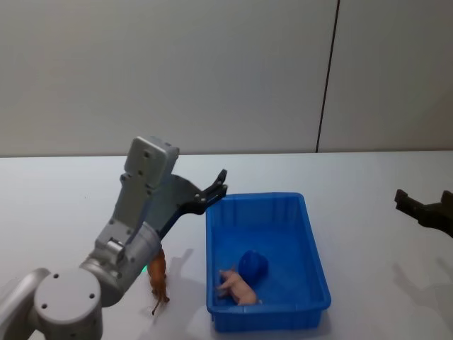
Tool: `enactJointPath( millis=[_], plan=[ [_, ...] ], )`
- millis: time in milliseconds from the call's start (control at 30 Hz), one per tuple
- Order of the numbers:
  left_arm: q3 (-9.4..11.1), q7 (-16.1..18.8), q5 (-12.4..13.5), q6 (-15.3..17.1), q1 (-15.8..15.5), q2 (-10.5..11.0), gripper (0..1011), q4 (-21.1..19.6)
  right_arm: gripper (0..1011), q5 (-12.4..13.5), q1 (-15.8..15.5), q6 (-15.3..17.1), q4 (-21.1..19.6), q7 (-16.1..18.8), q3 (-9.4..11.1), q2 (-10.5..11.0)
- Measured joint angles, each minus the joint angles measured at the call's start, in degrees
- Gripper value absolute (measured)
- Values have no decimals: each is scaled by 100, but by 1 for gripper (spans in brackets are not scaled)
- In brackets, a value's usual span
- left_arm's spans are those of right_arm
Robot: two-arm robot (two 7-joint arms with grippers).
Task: Pick up the two dolls from the table and place them into the box.
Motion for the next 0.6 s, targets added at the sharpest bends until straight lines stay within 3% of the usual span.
enactJointPath(
  millis=[600],
  plan=[
    [-275,392,-834,1467,523,547,1001,-794,1001,162,-71,-26,-31,-123,88,36]
  ],
)
